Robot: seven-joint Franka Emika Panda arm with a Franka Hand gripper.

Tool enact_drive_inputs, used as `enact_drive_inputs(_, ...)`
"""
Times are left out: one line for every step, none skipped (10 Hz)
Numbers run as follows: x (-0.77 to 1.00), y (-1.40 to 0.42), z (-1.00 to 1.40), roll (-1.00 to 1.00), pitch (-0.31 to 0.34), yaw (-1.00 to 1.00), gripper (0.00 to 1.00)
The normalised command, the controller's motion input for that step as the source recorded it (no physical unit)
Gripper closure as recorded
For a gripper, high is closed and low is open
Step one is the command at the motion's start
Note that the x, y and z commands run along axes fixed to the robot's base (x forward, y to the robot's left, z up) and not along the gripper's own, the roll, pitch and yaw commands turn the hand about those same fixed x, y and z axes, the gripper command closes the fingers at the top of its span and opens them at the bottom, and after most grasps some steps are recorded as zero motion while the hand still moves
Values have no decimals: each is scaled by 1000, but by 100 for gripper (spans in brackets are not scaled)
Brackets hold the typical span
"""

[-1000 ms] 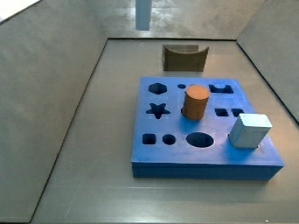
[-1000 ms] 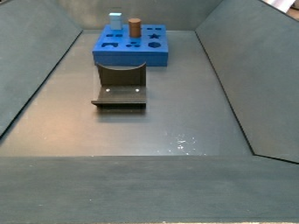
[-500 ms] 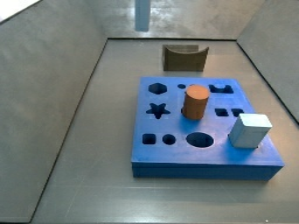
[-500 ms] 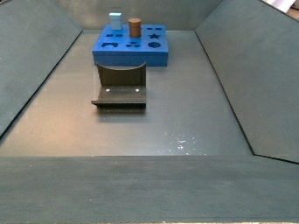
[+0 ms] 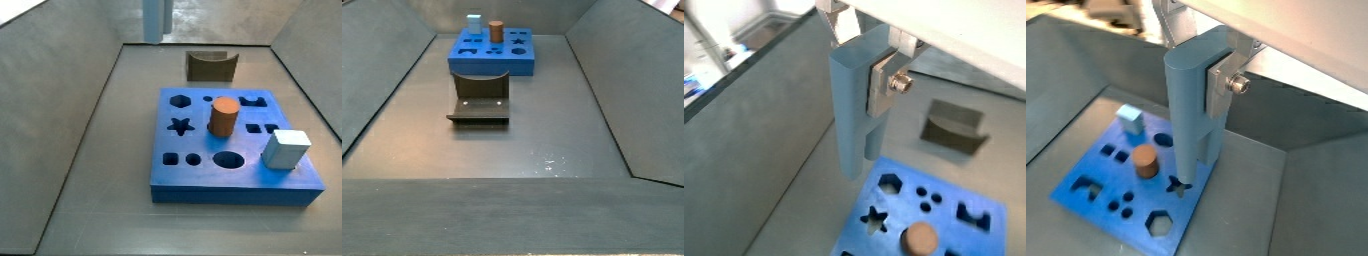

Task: Pick up the square-circle object. Move up. Rotate the square-circle object. Place the square-circle object on the fixture. Regrasp the square-circle object. Move to above the board. Insert the square-circle object.
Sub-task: Insert the square-circle object.

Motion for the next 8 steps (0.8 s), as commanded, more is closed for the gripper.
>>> enact_drive_inputs(0, -309, -477, 20, -29, -874, 100)
enact_drive_inputs(91, -337, -720, 81, 0, -749, 100)
enact_drive_inputs(60, -366, -597, 53, -43, -786, 100)
enact_drive_inputs(9, -354, -546, 39, -70, -823, 100)
enact_drive_inputs(0, -314, -343, 0, -46, -880, 100)
enact_drive_inputs(0, -303, -340, 0, -43, -886, 100)
enact_drive_inputs(0, -300, -337, 0, -41, -889, 100)
enact_drive_inputs(0, -286, -329, 0, -34, -900, 100)
